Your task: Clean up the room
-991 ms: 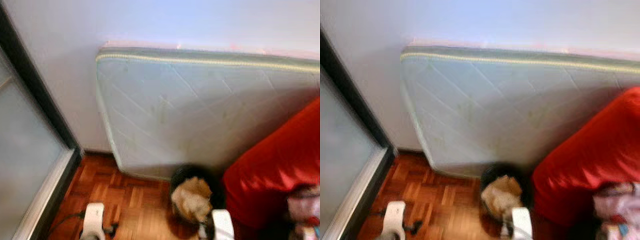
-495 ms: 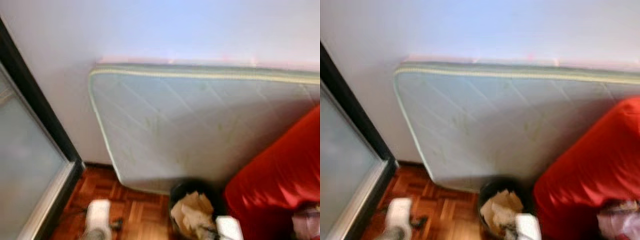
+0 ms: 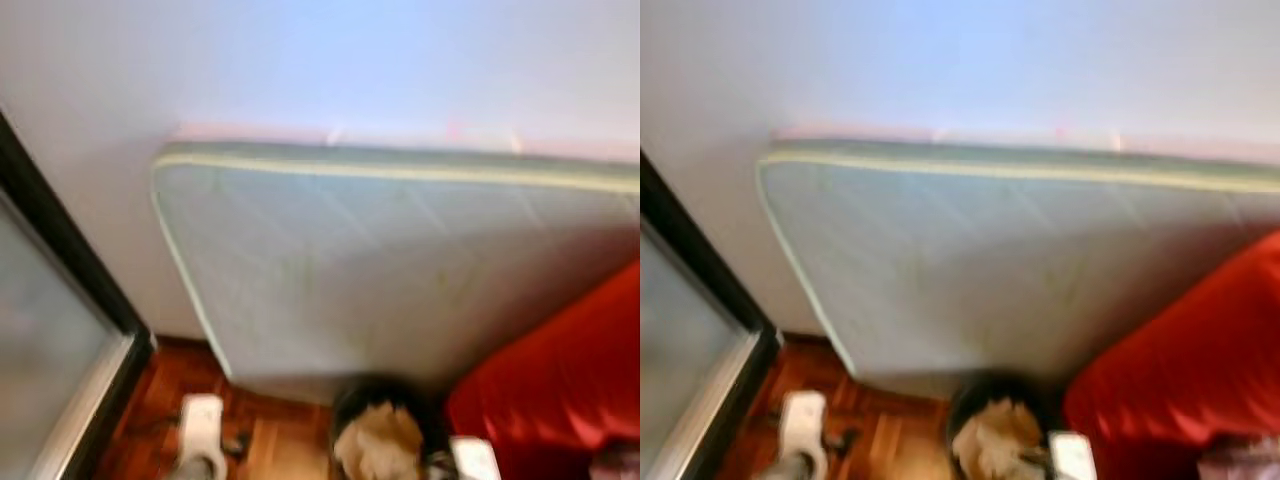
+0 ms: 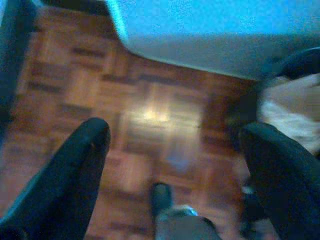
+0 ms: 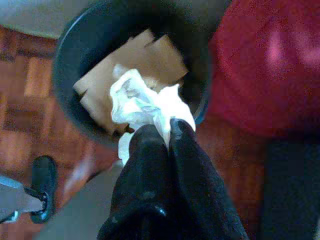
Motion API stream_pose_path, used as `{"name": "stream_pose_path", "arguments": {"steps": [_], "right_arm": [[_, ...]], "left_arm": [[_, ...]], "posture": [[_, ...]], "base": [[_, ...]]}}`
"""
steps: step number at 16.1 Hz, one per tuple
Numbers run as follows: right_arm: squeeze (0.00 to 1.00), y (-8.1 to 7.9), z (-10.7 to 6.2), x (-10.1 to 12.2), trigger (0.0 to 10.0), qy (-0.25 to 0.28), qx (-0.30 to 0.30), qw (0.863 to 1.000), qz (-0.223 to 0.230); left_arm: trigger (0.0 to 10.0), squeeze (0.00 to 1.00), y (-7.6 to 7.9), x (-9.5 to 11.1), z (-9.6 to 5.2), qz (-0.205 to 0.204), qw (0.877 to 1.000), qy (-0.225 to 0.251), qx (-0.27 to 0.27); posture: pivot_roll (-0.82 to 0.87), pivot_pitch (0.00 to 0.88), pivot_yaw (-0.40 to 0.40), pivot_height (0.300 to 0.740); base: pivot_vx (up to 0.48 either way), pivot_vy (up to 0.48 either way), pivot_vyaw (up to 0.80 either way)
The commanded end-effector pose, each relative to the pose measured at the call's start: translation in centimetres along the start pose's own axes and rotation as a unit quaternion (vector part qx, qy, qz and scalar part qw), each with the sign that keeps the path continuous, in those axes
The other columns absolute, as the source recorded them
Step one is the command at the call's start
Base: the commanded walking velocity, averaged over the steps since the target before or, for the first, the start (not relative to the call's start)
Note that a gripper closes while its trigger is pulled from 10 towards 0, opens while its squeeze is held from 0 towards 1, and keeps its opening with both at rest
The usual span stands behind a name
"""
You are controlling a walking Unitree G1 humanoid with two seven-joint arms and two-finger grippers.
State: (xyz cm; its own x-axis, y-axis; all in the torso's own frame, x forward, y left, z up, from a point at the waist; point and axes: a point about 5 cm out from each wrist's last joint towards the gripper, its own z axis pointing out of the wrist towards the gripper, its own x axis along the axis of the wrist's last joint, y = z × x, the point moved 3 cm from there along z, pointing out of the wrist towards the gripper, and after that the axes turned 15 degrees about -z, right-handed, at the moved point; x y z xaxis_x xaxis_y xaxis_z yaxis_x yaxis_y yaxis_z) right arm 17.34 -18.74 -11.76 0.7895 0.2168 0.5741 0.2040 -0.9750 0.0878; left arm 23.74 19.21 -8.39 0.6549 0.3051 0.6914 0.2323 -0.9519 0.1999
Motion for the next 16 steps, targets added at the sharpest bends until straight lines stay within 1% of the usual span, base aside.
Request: {"name": "stream_pose_path", "arguments": {"steps": [1, 2, 3, 4, 5, 6, 7, 8, 9, 10, 11, 12, 14, 15, 16], "right_arm": [[0.00, -1.4, 0.4, 1.1, 10.0, 0.016, 0.016, 1.000, 0.003], [0.00, -1.8, 0.5, 1.8, 10.0, 0.027, 0.020, 0.999, 0.000], [0.00, -1.9, 0.6, 2.1, 10.0, 0.031, 0.021, 0.999, -0.001], [0.00, -2.8, 0.9, 3.8, 10.0, 0.058, 0.031, 0.998, -0.021], [0.00, -3.2, 1.0, 5.5, 10.0, 0.089, 0.034, 0.995, -0.028], [0.00, -3.2, 1.1, 6.4, 10.0, 0.106, 0.031, 0.993, -0.029], [0.00, -2.4, 1.0, 7.6, 10.0, 0.128, 0.022, 0.991, -0.020], [0.00, -0.8, 0.9, 9.9, 10.0, 0.170, 0.005, 0.985, -0.003], [0.00, -0.4, 0.8, 10.8, 10.0, 0.186, 0.000, 0.983, 0.003], [0.00, 0.1, 0.6, 12.3, 10.0, 0.218, -0.003, 0.976, 0.010], [0.00, 0.2, 0.3, 13.8, 10.0, 0.251, 0.001, 0.968, 0.006], [0.00, 0.1, -0.3, 15.9, 10.0, 0.300, 0.004, 0.954, -0.001], [0.00, 0.5, -0.9, 17.3, 10.0, 0.335, -0.006, 0.942, 0.009], [0.00, 0.5, -1.2, 17.8, 10.0, 0.353, -0.007, 0.935, 0.014], [0.00, -0.3, -1.5, 18.2, 10.0, 0.374, 0.010, 0.927, 0.010]], "left_arm": [[10.0, 0.00, -1.2, 0.5, -0.1, 0.005, 1.000, 0.009, 0.017], [10.0, 0.00, -1.0, 0.9, -0.1, 0.006, 1.000, 0.019, 0.017], [10.0, 0.00, -1.0, 1.0, 0.0, 0.005, 1.000, 0.024, 0.017], [10.0, 0.00, -0.6, 2.2, 0.1, -0.001, 0.999, 0.049, 0.013], [10.0, 0.00, 0.0, 4.1, 0.3, -0.012, 0.996, 0.087, 0.001], [10.0, 0.00, 0.4, 5.6, 0.4, -0.014, 0.993, 0.116, -0.005], [10.0, 0.00, 1.0, 7.3, 0.4, -0.017, 0.988, 0.152, -0.013], [10.0, 0.00, 2.1, 10.0, 0.1, -0.027, 0.977, 0.208, -0.032], [10.0, 0.00, 2.7, 10.8, 0.0, -0.031, 0.973, 0.224, -0.042], [10.0, 0.00, 4.0, 11.9, -0.2, -0.002, 0.966, 0.251, -0.063], [10.0, 0.00, 5.2, 12.9, -0.5, 0.008, 0.958, 0.275, -0.081], [10.0, 0.00, 6.0, 14.3, -1.0, -0.001, 0.947, 0.309, -0.091], [10.0, 0.00, 6.1, 15.1, -1.4, -0.002, 0.939, 0.330, -0.095], [10.0, 0.00, 6.2, 15.3, -1.6, 0.007, 0.937, 0.337, -0.098], [10.0, 0.00, 6.2, 15.3, -1.7, 0.010, 0.936, 0.338, -0.100]], "posture": [[0.03, 0.080, -0.049, 0.740], [0.04, 0.083, -0.053, 0.740], [0.04, 0.083, -0.053, 0.740], [0.04, 0.090, -0.061, 0.740], [0.04, 0.096, -0.064, 0.740], [0.04, 0.097, -0.066, 0.740], [0.03, 0.099, -0.069, 0.740], [0.02, 0.099, -0.071, 0.740], [0.03, 0.101, -0.075, 0.740], [0.03, 0.104, -0.081, 0.740], [0.03, 0.105, -0.082, 0.740], [0.03, 0.104, -0.082, 0.740], [0.03, 0.103, -0.079, 0.740], [0.03, 0.106, -0.076, 0.740], [0.03, 0.108, -0.076, 0.740]], "base": [[0.000, 0.000, 0.00], [0.000, 0.000, 0.00], [0.000, 0.000, 0.00], [0.000, 0.000, 0.00], [0.000, 0.000, 0.00], [0.000, 0.000, 0.00], [0.000, 0.000, 0.00], [0.000, 0.000, 0.00], [0.000, 0.000, 0.00], [0.000, 0.000, 0.00], [0.000, 0.000, 0.00], [0.000, 0.000, 0.00], [0.000, 0.000, 0.00], [0.000, 0.000, 0.00], [0.000, 0.000, 0.00]]}}
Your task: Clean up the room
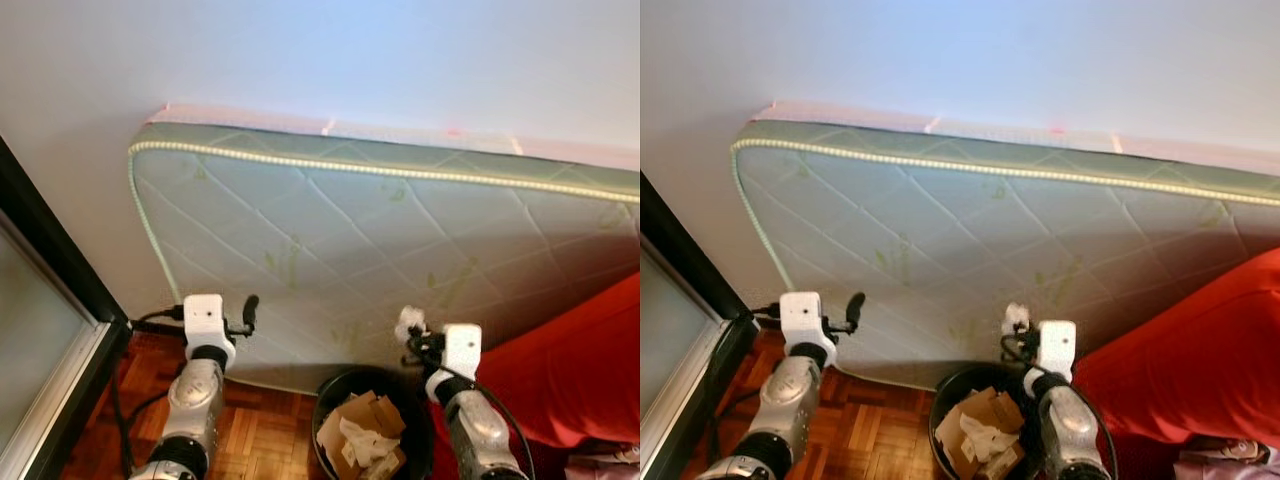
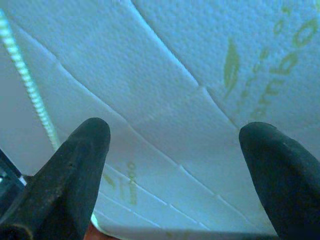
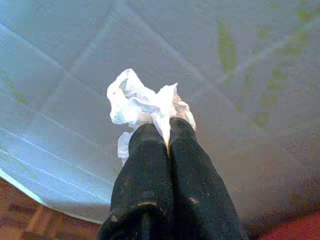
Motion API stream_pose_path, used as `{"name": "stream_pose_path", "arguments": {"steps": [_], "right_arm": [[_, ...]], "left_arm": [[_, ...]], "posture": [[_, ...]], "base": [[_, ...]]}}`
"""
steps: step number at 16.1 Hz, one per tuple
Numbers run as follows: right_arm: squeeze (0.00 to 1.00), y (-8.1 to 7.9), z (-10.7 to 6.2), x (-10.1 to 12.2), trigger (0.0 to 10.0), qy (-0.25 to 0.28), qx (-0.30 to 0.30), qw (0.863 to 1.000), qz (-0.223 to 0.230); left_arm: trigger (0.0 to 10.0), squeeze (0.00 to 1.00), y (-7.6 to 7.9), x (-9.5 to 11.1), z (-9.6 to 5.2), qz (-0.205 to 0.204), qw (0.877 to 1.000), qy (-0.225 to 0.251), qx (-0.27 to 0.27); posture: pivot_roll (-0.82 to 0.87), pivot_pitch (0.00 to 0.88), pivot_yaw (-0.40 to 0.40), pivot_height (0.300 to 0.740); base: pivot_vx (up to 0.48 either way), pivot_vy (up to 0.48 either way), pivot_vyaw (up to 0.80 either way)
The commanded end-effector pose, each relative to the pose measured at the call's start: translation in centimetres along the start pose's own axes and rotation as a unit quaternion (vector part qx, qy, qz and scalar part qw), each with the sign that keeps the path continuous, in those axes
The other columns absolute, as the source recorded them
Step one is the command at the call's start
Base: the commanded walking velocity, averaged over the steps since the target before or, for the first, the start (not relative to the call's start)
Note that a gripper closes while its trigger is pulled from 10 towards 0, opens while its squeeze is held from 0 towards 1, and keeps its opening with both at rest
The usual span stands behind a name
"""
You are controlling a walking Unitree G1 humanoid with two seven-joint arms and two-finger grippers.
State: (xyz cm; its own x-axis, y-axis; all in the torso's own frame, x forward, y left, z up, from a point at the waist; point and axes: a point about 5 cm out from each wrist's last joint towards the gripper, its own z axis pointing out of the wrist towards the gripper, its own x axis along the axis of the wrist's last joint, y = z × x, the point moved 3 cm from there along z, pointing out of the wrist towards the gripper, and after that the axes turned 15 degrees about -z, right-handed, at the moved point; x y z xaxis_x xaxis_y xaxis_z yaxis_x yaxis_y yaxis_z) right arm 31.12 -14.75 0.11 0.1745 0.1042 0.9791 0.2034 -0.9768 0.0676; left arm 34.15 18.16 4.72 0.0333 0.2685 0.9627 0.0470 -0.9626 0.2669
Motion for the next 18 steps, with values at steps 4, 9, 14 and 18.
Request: {"name": "stream_pose_path", "arguments": {"steps": [4, 9, 14, 18], "right_arm": [[0.00, -1.1, -0.3, -1.0, 10.0, -0.026, 0.008, 1.000, -0.006], [0.00, -1.2, -0.6, -1.3, 10.0, -0.025, 0.008, 1.000, -0.005], [0.00, -1.2, -0.8, -1.6, 10.0, -0.030, 0.011, 0.999, -0.001], [0.00, -1.0, -0.6, -1.7, 10.0, -0.040, 0.011, 0.999, -0.005]], "left_arm": [[10.0, 0.00, 0.8, -0.1, 0.0, 0.010, 1.000, 0.002, -0.016], [10.0, 0.00, 0.7, -0.2, -0.1, 0.018, 1.000, -0.002, -0.017], [10.0, 0.00, 0.8, -0.1, 0.0, 0.020, 1.000, -0.002, -0.019], [10.0, 0.00, 0.9, -0.1, 0.0, 0.022, 1.000, -0.001, -0.020]], "posture": [[0.03, 0.106, -0.071, 0.736], [0.03, 0.107, -0.071, 0.687], [0.03, 0.107, -0.073, 0.687], [0.03, 0.106, -0.077, 0.672]], "base": [[0.000, 0.000, 0.00], [0.000, 0.000, 0.00], [0.000, 0.000, 0.00], [0.000, 0.000, 0.00]]}}
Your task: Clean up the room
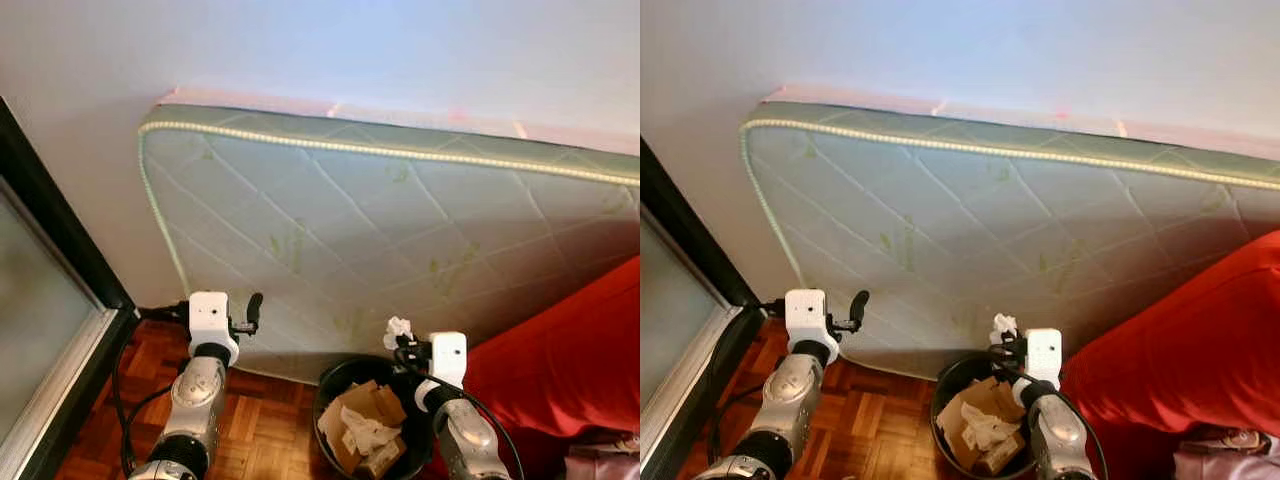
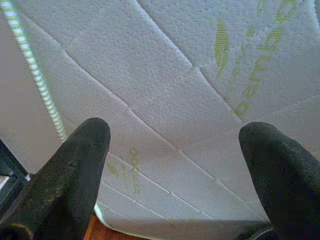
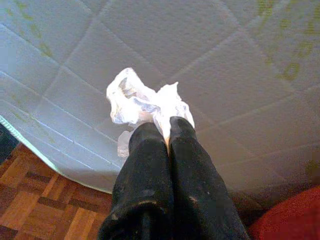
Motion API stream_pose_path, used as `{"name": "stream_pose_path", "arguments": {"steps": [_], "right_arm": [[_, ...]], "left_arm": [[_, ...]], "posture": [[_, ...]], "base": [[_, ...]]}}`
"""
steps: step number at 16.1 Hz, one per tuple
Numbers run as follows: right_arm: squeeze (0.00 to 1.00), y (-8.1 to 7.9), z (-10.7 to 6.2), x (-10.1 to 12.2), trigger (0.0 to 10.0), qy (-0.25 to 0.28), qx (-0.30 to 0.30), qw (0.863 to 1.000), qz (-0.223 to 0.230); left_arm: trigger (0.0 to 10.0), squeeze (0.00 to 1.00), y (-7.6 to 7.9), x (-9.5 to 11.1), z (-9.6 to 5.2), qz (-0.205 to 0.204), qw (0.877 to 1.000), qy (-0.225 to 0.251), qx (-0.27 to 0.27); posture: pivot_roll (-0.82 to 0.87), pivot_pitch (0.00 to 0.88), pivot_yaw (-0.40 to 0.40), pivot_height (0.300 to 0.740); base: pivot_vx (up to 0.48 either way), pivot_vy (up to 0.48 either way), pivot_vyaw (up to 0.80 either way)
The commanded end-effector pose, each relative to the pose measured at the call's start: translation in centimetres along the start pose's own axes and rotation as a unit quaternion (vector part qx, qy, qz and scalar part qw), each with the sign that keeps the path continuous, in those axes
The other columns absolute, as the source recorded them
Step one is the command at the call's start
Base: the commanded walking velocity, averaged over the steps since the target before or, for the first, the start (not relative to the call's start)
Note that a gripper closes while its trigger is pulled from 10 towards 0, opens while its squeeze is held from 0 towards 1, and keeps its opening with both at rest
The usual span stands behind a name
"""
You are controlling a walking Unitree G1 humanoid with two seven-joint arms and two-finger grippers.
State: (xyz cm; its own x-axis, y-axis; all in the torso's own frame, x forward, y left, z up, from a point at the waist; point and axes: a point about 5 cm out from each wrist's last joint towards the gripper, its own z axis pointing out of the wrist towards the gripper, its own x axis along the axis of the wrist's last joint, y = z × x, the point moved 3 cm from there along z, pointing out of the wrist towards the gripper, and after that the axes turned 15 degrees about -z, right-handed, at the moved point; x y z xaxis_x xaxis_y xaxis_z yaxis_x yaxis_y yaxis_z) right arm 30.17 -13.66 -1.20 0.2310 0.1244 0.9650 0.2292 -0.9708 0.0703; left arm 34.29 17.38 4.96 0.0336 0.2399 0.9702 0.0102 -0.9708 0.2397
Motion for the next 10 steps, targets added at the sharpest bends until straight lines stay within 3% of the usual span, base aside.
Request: {"name": "stream_pose_path", "arguments": {"steps": [1, 8, 10], "right_arm": [[0.00, 0.37, -0.20, -0.51, 10.0, -0.014, -0.001, 1.000, -0.002], [0.00, 0.34, -0.25, -0.98, 10.0, -0.033, 0.006, 0.999, -0.019], [0.00, 0.05, -0.16, -0.87, 10.0, -0.032, 0.016, 0.999, -0.034]], "left_arm": [[10.0, 0.00, 0.13, -0.16, -0.13, 0.007, 1.000, -0.002, -0.003], [10.0, 0.00, 0.20, -0.16, -0.10, 0.006, 1.000, -0.002, -0.003], [10.0, 0.00, 0.20, -0.16, -0.08, 0.006, 1.000, -0.003, -0.002]], "posture": [[0.03, 0.106, -0.077, 0.672], [0.03, 0.106, -0.079, 0.672], [0.03, 0.106, -0.079, 0.652]], "base": [[0.000, 0.000, 0.00], [0.000, 0.000, 0.00], [0.000, 0.000, 0.00]]}}
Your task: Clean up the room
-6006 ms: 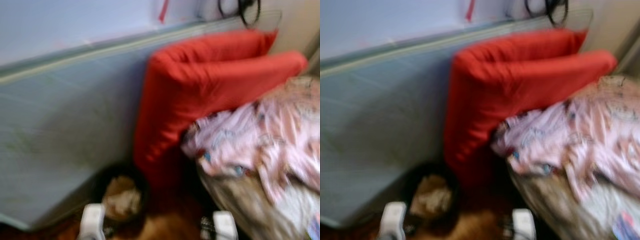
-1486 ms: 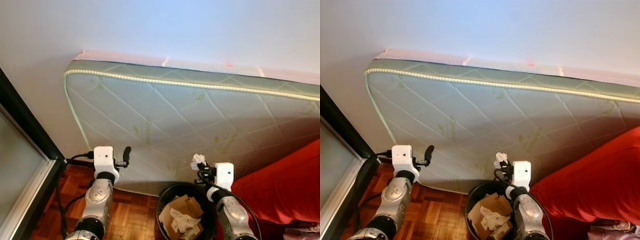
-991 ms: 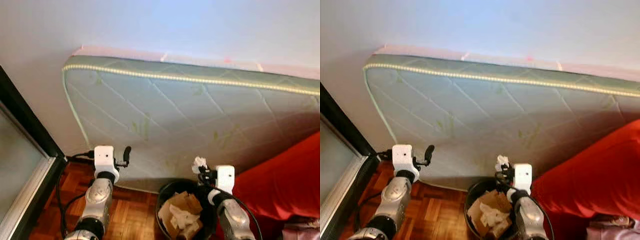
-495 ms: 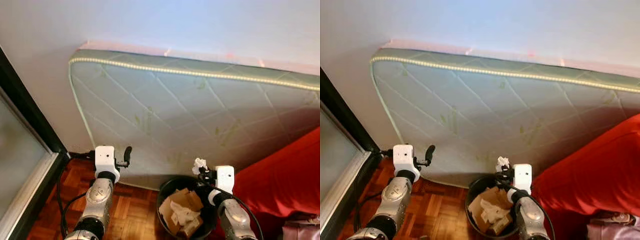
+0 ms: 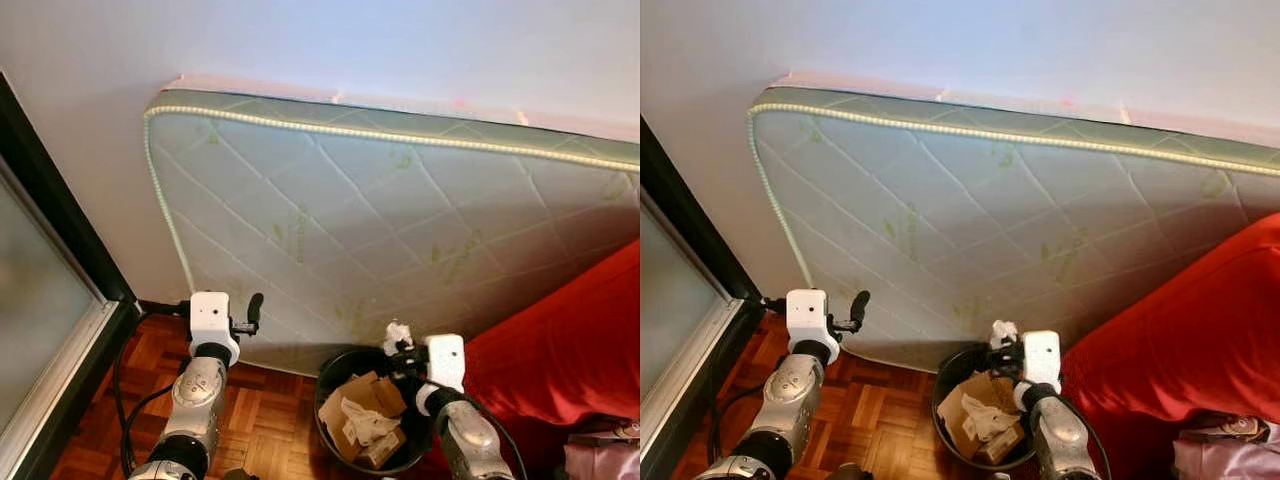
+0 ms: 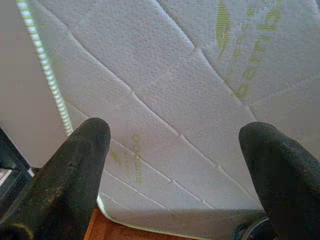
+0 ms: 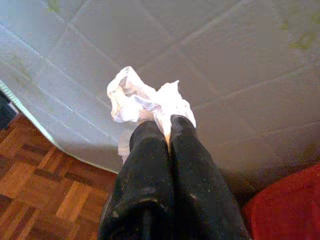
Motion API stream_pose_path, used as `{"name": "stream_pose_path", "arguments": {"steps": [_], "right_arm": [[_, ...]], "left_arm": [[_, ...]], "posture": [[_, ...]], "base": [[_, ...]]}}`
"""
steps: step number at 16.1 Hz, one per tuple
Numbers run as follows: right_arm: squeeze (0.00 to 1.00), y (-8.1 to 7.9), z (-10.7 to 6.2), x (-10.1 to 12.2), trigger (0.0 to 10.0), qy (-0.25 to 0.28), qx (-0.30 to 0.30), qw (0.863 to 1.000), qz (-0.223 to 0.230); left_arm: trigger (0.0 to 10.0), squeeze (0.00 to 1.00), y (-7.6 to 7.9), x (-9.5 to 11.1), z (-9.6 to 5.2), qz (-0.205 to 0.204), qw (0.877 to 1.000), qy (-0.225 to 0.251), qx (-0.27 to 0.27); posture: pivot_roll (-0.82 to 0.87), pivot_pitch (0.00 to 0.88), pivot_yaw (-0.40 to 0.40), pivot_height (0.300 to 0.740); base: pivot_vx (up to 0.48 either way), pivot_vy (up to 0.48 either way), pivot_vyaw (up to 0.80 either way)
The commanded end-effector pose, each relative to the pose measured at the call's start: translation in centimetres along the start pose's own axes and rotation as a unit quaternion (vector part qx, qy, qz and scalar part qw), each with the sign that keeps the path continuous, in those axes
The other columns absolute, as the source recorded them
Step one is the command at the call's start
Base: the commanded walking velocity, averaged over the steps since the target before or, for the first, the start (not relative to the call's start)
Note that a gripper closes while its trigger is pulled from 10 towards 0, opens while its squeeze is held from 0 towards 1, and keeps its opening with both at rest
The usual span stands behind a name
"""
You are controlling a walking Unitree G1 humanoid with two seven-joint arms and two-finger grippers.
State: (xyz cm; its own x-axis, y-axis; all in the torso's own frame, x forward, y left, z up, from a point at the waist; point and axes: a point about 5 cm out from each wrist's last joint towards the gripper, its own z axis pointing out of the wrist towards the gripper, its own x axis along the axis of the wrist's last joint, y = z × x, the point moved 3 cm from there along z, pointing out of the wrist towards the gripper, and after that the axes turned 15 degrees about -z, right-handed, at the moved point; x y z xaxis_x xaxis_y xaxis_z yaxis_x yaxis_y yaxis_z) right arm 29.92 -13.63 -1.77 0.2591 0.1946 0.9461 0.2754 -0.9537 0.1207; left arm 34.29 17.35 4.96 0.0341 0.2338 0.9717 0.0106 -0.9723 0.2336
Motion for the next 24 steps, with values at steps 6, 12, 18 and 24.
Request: {"name": "stream_pose_path", "arguments": {"steps": [6, 12, 18, 24], "right_arm": [[0.00, 0.69, -0.12, -0.07, 10.0, -0.001, -0.016, 1.000, 0.001], [0.00, 0.64, -0.01, -0.11, 10.0, -0.004, -0.026, 0.999, 0.022], [0.00, 0.39, 0.06, -0.18, 10.0, -0.008, -0.020, 0.999, 0.025], [0.00, 0.36, 0.47, -0.06, 10.0, -0.021, -0.024, 0.999, 0.029]], "left_arm": [[10.0, 0.00, 0.17, -0.17, -0.10, 0.002, 1.000, -0.003, -0.003], [10.0, 0.00, 0.05, -0.18, -0.11, -0.001, 1.000, -0.005, -0.003], [10.0, 0.00, -0.03, -0.25, -0.13, 0.001, 1.000, -0.008, -0.002], [10.0, 0.00, -0.11, -0.29, -0.29, 0.001, 1.000, -0.007, -0.003]], "posture": [[0.03, 0.106, -0.078, 0.647], [0.03, 0.109, -0.075, 0.647], [0.04, 0.112, -0.075, 0.647], [0.04, 0.124, -0.073, 0.647]], "base": [[0.000, 0.000, 0.00], [0.000, 0.000, 0.00], [0.098, 0.000, 0.00], [0.347, 0.000, 0.00]]}}
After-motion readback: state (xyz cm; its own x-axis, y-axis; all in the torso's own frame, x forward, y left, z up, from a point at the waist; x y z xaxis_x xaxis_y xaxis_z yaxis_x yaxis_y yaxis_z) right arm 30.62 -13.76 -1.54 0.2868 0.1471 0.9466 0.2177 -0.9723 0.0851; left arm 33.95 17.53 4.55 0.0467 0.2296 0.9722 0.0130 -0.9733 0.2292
